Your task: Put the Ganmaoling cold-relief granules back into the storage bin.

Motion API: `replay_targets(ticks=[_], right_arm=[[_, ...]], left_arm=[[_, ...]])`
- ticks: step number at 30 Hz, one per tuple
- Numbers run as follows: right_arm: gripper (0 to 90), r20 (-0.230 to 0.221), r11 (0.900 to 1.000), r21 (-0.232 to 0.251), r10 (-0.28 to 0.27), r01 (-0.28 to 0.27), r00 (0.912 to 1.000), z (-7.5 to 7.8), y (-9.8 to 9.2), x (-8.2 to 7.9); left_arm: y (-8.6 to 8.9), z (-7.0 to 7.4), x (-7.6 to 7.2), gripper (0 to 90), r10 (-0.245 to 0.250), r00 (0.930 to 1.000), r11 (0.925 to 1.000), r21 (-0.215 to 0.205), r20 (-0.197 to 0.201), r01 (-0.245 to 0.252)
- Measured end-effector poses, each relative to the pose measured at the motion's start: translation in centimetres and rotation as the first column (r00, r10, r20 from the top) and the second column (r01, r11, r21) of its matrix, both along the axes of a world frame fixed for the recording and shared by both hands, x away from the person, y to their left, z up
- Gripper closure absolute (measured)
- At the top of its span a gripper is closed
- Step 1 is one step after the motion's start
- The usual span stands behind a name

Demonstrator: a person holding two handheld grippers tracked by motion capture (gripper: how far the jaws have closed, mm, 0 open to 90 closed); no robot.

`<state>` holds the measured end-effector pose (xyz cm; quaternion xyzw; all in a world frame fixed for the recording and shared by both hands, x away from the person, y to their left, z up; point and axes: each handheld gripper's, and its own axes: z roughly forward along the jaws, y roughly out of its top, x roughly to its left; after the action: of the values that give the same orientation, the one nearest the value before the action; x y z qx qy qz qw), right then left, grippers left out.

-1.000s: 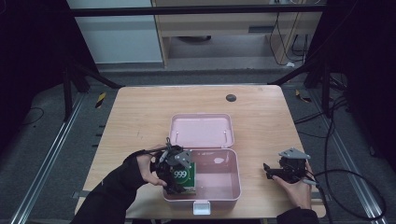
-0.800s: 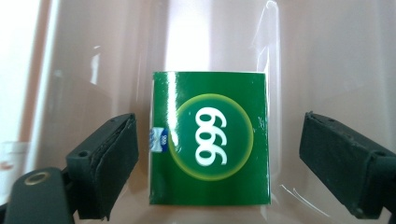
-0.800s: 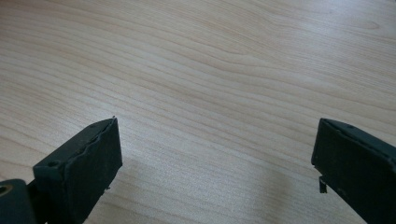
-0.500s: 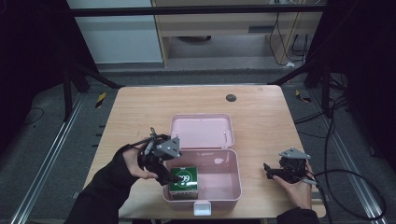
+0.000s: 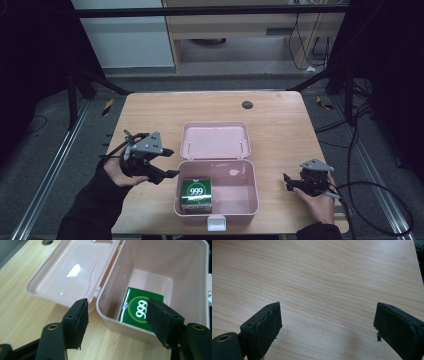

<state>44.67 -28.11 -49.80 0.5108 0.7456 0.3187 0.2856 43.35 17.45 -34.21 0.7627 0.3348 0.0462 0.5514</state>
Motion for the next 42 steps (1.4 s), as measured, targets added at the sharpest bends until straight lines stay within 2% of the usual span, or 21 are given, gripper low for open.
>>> replay_targets(ticks=[6, 8, 10, 13, 20, 22, 23, 28, 29, 30, 31, 32, 33, 35, 36, 37, 38, 39, 40, 41, 42], right_arm=[[9.0, 0.000, 1.000, 0.001, 0.000, 0.000, 1.0000, 0.0, 0.0, 0.0], [9.0, -0.001, 1.000, 0.001, 0.000, 0.000, 1.0000, 0.0, 0.0, 0.0], [9.1, 0.000, 1.000, 0.002, 0.000, 0.000, 1.0000, 0.0, 0.0, 0.0], [9.1, 0.003, 1.000, 0.002, -0.002, 0.002, 1.0000, 0.0, 0.0, 0.0], [9.1, 0.002, 1.000, 0.007, -0.002, 0.002, 1.0000, 0.0, 0.0, 0.0], [9.1, 0.001, 1.000, 0.011, -0.004, 0.004, 1.0000, 0.0, 0.0, -0.1], [9.1, 0.000, 1.000, 0.019, -0.006, 0.006, 1.0000, 0.0, 0.0, -0.1], [8.8, -0.004, 1.000, 0.024, -0.011, 0.011, 0.9999, 0.1, 0.0, -0.1], [8.6, -0.002, 1.000, 0.022, -0.008, 0.008, 1.0000, 0.1, 0.0, -0.1], [8.6, -0.002, 1.000, 0.022, -0.008, 0.008, 1.0000, 0.1, 0.0, -0.1], [8.4, -0.005, 1.000, 0.026, -0.012, 0.012, 0.9999, 0.1, 0.0, -0.1], [8.1, -0.007, 1.000, 0.027, -0.011, 0.012, 0.9999, 0.1, -0.1, 0.0], [8.1, -0.007, 1.000, 0.027, -0.011, 0.012, 0.9999, 0.1, -0.1, 0.0], [7.7, -0.010, 0.999, 0.031, -0.013, 0.014, 0.9999, 0.1, 0.0, 0.0], [7.5, -0.011, 0.999, 0.031, -0.013, 0.014, 0.9999, 0.1, 0.0, 0.0], [7.2, -0.010, 0.999, 0.030, -0.013, 0.013, 0.9999, 0.1, 0.0, 0.0], [7.2, -0.010, 0.999, 0.030, -0.013, 0.013, 0.9999, 0.1, 0.0, 0.0], [6.6, -0.013, 0.999, 0.033, -0.015, 0.015, 0.9998, 0.1, 0.0, 0.0], [6.3, -0.013, 0.999, 0.034, -0.015, 0.016, 0.9998, 0.1, 0.0, 0.0], [6.0, -0.014, 0.999, 0.034, -0.018, 0.018, 0.9997, 0.1, 0.0, 0.0], [5.7, -0.014, 0.999, 0.032, -0.019, 0.019, 0.9997, 0.1, -0.1, 0.1]], left_arm=[[3.2, -2.2, 0.3, 34.5, 0.067, 0.9977, 0.9978, -0.002, -0.011, -0.067], [3.7, -2.6, 0.4, 35.2, 0.061, 0.9981, 0.9980, 0.015, -0.008, -0.061], [4.2, -3.5, 0.4, 36.4, 0.101, 0.9947, 0.9948, -0.004, -0.015, -0.102], [5.1, -4.9, 0.7, 36.7, 0.153, 0.9879, 0.9882, 0.002, -0.025, -0.153], [6.8, -8.9, 1.7, 37.4, 0.292, 0.9556, 0.9560, 0.036, -0.038, -0.291], [7.0, -9.3, 1.8, 35.8, 0.300, 0.9531, 0.9536, 0.044, -0.042, -0.298], [7.4, -10.3, 2.0, 35.2, 0.326, 0.9449, 0.9424, 0.086, -0.025, -0.323], [8.3, -12.1, 2.6, 30.9, 0.402, 0.9154, 0.9102, 0.121, -0.025, -0.396], [8.6, -12.4, 2.7, 29.9, 0.424, 0.9055, 0.8993, 0.131, -0.024, -0.417], [8.6, -12.4, 2.7, 29.1, 0.424, 0.9055, 0.8993, 0.131, -0.024, -0.417], [8.9, -12.6, 2.8, 29.1, 0.435, 0.9003, 0.8927, 0.140, -0.019, -0.428], [9.5, -13.1, 3.0, 27.8, 0.461, 0.8872, 0.8779, 0.154, -0.017, -0.453], [9.5, -13.1, 3.0, 27.1, 0.461, 0.8872, 0.8779, 0.154, -0.017, -0.453], [10.4, -13.7, 3.3, 26.3, 0.490, 0.8717, 0.8587, 0.179, -0.012, -0.480], [10.4, -13.7, 3.3, 25.2, 0.490, 0.8717, 0.8587, 0.179, -0.012, -0.480], [11.0, -14.1, 3.5, 24.4, 0.507, 0.8616, 0.8459, 0.197, -0.011, -0.496], [11.0, -14.1, 3.5, 24.3, 0.507, 0.8616, 0.8459, 0.197, -0.011, -0.496], [11.5, -14.4, 3.7, 23.8, 0.528, 0.8492, 0.8311, 0.216, -0.015, -0.513], [11.5, -14.4, 3.7, 23.2, 0.528, 0.8492, 0.8311, 0.216, -0.015, -0.513], [11.9, -14.8, 3.7, 23.1, 0.538, 0.8428, 0.8181, 0.245, -0.007, -0.520], [12.1, -15.0, 3.7, 22.5, 0.544, 0.8392, 0.8120, 0.258, -0.008, -0.524]])
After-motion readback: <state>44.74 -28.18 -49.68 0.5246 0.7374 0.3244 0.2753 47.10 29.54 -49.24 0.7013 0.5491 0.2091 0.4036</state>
